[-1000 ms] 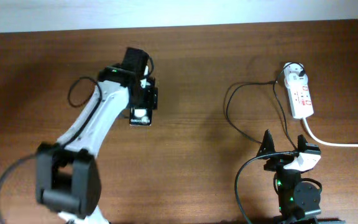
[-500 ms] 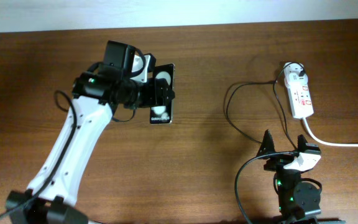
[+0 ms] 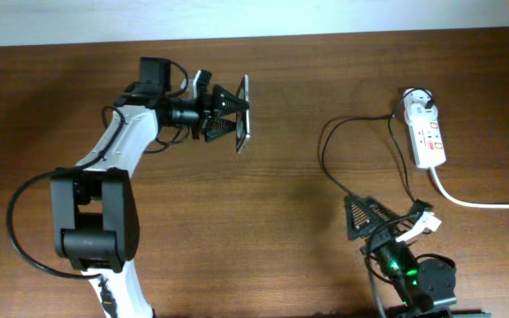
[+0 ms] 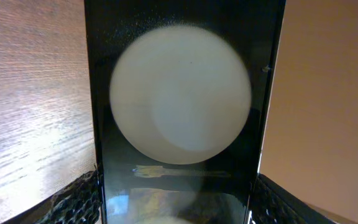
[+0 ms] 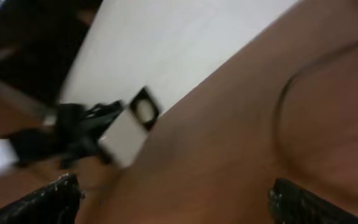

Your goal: Plug charger to phone and switch on socket

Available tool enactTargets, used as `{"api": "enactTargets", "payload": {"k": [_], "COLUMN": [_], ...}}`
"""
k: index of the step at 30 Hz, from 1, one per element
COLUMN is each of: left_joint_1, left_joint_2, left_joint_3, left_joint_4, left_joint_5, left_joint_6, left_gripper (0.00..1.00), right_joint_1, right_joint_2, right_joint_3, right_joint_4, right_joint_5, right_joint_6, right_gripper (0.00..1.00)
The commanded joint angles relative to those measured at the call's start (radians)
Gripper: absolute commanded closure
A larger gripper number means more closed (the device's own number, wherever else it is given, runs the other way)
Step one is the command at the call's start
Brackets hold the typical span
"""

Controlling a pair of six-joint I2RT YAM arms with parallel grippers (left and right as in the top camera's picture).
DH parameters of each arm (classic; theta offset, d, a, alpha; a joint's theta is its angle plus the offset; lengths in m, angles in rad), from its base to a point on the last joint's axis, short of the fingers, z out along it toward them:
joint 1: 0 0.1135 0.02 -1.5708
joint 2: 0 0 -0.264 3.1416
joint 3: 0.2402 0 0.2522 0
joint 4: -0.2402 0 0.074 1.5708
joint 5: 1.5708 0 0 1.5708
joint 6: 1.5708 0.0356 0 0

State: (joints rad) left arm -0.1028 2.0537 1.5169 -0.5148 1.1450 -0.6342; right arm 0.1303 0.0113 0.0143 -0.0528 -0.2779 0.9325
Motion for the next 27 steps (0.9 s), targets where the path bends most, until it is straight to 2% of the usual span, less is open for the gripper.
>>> {"api": "enactTargets", "payload": {"k": [1, 2, 4, 6, 8, 11, 14, 16, 17, 18, 19, 20, 21, 22, 23, 26, 27], "left_joint_1": [0.003, 0.003, 0.003, 0.003, 0.003, 0.003, 0.003, 0.003, 0.003, 0.003, 0.003, 0.003, 0.003, 0.003, 0.003, 0.003, 0.003], "left_joint_2": [0.002, 0.002, 0.002, 0.002, 0.002, 0.002, 0.002, 0.002, 0.002, 0.002, 0.002, 0.002, 0.002, 0.002, 0.002, 0.002, 0.002], "left_joint_3": [0.015, 0.015, 0.015, 0.015, 0.015, 0.015, 0.015, 0.015, 0.015, 0.015, 0.015, 0.015, 0.015, 0.015, 0.015, 0.015, 0.015], "left_joint_4": [0.006, 0.006, 0.006, 0.006, 0.006, 0.006, 0.007, 0.007, 0.007, 0.007, 0.007, 0.013, 0.018, 0.018, 0.021, 0.031, 0.032], "left_joint_5": [0.093, 0.093, 0.093, 0.093, 0.093, 0.093, 0.091, 0.091, 0.091, 0.091, 0.09, 0.09, 0.09, 0.09, 0.09, 0.098, 0.099], "left_joint_6": [-0.01, -0.009, -0.009, -0.009, -0.009, -0.009, -0.009, -0.01, -0.01, -0.011, -0.036, -0.064, -0.087, -0.108, -0.132, -0.248, -0.271], "left_gripper": [0.47, 0.47, 0.47, 0.47, 0.47, 0.48, 0.48, 0.48, 0.47, 0.47, 0.47, 0.47, 0.47, 0.47, 0.46, 0.48, 0.49], "right_joint_1": [-0.006, -0.006, -0.006, -0.006, -0.006, -0.006, -0.006, -0.006, -0.006, -0.006, 0.0, 0.054, 0.13, 0.232, 0.357, 0.573, 0.607], "right_joint_2": [-0.006, -0.006, 0.005, 0.037, 0.147, 0.478, 0.877, 1.075, 1.135, 1.176, 1.221, 1.253, 1.252, 1.25, 1.253, 1.256, 1.262], "right_joint_3": [-0.009, -0.009, -0.008, 0.003, 0.088, 0.414, 0.818, 1.021, 1.045, 1.045, 1.045, 1.045, 1.045, 1.045, 1.045, 1.045, 1.044], "right_joint_4": [0.005, 0.005, 0.001, -0.022, -0.15, -0.402, -0.638, -0.73, -0.708, -0.672, -0.634, -0.611, -0.595, -0.568, -0.522, -0.435, -0.404], "right_joint_5": [-0.094, -0.092, -0.102, -0.08, -0.031, 0.112, 0.133, 0.08, 0.006, -0.102, -0.261, -0.314, -0.222, -0.043, 0.157, 0.523, 0.576], "right_joint_6": [0.179, 0.142, -0.205, -0.199, -0.2, -0.2, -0.192, -0.209, -0.225, -0.31, -0.444, -0.529, -0.552, -0.551, -0.541, -0.407, -0.388], "right_gripper": [0.01, 0.01, 0.01, 0.01, 0.01, 0.01, 0.01, 0.01, 0.01, 0.01, 0.1, 0.19, 0.27, 0.27, 0.07, 0.05, 0.02]}}
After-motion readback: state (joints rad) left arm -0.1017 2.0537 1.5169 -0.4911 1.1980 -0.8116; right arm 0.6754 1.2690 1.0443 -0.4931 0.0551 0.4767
